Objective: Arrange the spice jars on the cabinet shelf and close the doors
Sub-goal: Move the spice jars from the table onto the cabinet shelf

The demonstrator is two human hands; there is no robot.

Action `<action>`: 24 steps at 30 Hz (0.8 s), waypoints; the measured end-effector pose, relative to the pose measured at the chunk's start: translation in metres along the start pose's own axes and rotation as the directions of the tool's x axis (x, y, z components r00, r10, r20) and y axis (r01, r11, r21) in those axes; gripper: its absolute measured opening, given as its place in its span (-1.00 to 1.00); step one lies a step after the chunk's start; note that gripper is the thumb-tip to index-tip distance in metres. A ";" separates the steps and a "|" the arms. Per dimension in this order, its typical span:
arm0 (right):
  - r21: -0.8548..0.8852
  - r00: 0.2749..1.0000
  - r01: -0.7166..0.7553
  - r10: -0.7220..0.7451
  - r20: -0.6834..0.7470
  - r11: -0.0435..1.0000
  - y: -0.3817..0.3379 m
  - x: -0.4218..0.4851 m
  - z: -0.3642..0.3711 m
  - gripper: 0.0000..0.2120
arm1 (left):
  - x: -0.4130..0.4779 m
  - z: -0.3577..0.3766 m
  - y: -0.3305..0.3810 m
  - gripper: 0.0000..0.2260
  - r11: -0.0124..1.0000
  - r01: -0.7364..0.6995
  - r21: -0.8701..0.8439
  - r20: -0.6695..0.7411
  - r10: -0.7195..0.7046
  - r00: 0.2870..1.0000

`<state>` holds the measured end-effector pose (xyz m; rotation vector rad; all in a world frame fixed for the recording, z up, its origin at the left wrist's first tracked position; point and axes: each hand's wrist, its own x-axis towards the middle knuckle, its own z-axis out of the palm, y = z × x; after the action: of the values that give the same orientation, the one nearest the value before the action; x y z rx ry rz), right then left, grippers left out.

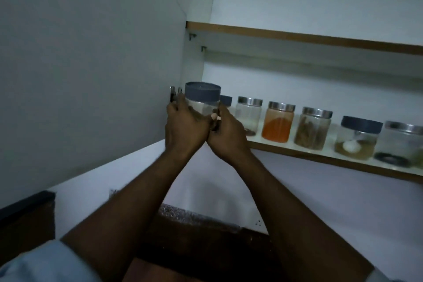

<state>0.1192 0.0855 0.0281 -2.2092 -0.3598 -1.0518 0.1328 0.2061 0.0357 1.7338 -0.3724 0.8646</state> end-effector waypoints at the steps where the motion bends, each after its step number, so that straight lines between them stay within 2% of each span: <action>1: -0.039 1.000 -0.001 0.001 0.009 0.999 0.002 0.007 0.002 -0.62 | 0.004 0.004 -0.004 -0.41 1.000 0.010 0.017 -0.001 -0.010 1.000; 4: -0.118 0.999 0.023 -0.019 0.030 0.993 0.012 0.021 0.007 -0.67 | 0.013 0.016 -0.019 -0.49 0.997 0.046 0.064 0.034 -0.048 0.998; 6: -0.187 0.998 -0.007 0.018 0.057 0.982 0.020 0.030 0.011 -0.65 | 0.020 0.024 -0.028 -0.46 0.989 0.049 0.138 0.075 -0.060 0.995; 10: -0.304 0.991 -0.096 0.118 0.056 0.948 0.036 0.045 0.020 -0.59 | 0.036 0.033 -0.039 -0.44 0.928 -0.033 0.371 0.154 -0.026 0.988; 16: -0.383 0.983 -0.079 0.136 0.123 0.920 0.048 0.071 0.023 -0.58 | 0.051 0.048 -0.044 -0.33 0.838 -0.008 0.546 0.170 -0.102 0.980; 21: -0.395 0.983 -0.082 0.138 0.117 0.915 0.059 0.079 0.027 -0.57 | 0.060 0.058 -0.046 -0.45 0.761 -0.054 0.647 0.216 -0.115 0.970; 24: -0.412 0.984 -0.075 0.134 0.115 0.908 0.066 0.080 0.031 -0.63 | 0.057 0.065 -0.047 -0.62 0.712 -0.061 0.699 0.188 -0.101 0.977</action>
<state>0.2210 0.0546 0.0463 -2.6509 -0.0806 -0.9818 0.2249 0.1725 0.0350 2.5595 -0.1587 0.8626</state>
